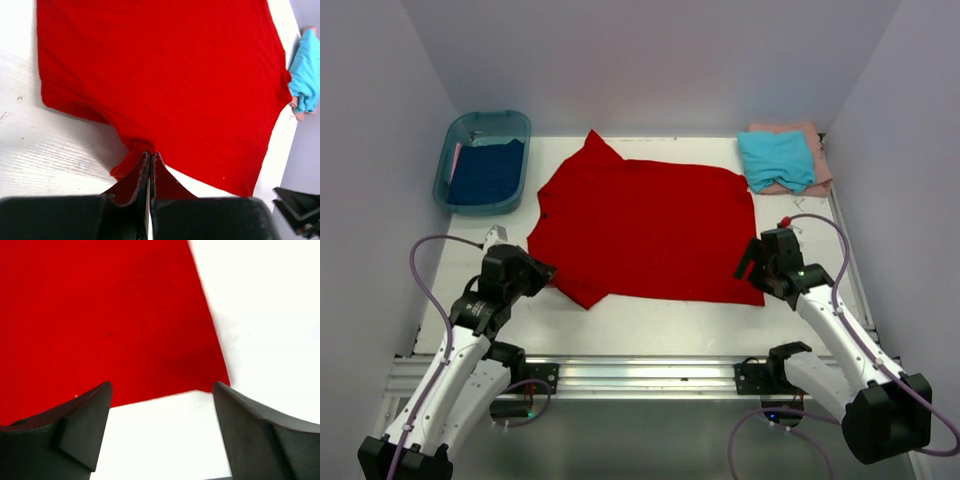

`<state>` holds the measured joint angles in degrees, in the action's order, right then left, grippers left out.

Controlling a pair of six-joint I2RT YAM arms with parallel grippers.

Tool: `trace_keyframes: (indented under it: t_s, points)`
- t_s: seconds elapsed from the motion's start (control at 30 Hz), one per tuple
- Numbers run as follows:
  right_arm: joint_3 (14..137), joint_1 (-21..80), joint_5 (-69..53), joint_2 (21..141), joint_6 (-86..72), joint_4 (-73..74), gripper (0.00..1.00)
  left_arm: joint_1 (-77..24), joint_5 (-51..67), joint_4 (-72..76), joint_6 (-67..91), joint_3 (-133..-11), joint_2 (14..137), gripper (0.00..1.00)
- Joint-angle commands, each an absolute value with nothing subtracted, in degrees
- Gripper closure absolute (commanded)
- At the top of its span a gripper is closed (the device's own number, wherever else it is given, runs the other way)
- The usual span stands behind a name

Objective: Fold and stack the t-shirts
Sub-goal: Grap the side of the flattened tshirt closest away from the robot with both arms

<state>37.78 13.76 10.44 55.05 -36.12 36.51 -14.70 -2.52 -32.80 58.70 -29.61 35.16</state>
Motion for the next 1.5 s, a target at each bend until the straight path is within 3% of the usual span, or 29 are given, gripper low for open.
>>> trace_keyframes:
  t_s: [0.0, 0.2, 0.53, 0.63, 0.67, 0.7, 0.97, 1.1, 1.47]
  points:
    - [33.1, 13.8, 14.0, 50.0, -46.3, 38.7, 0.21, -14.9, -2.1, -33.6, 56.7, -33.2, 35.2, 1.00]
    - [28.1, 13.7, 17.1, 46.0, -49.9, 40.1, 0.31, -14.9, -2.2, -32.9, 55.9, -35.0, 36.9, 1.00]
    - [26.3, 13.8, 23.5, 50.4, -54.8, 38.0, 0.34, -14.9, -3.0, -32.8, 55.7, -35.3, 37.6, 1.00]
    - [25.8, 13.8, 24.3, 52.9, -55.5, 35.7, 0.44, -14.9, -3.2, -33.1, 55.7, -35.3, 37.7, 1.00]
    - [25.4, 13.7, 24.7, 53.4, -55.7, 33.8, 0.55, -14.9, -3.3, -33.1, 55.8, -35.2, 37.5, 1.00]
    - [24.7, 13.7, 24.9, 54.0, -55.7, 33.1, 0.59, -14.9, -3.3, -33.1, 55.8, -35.2, 37.4, 1.00]
    - [24.1, 13.7, 24.0, 54.8, -55.5, 31.6, 0.80, -14.9, -4.0, -34.5, 55.7, -35.9, 37.0, 1.00]
    - [23.7, 13.7, 23.7, 53.0, -55.2, 32.6, 1.00, -14.9, -5.1, -36.9, 55.7, -38.0, 35.7, 1.00]
    - [30.8, 13.7, 21.6, 42.4, -51.1, 44.1, 1.00, -14.9, -5.6, -50.4, 56.5, -46.6, 29.0, 1.00]
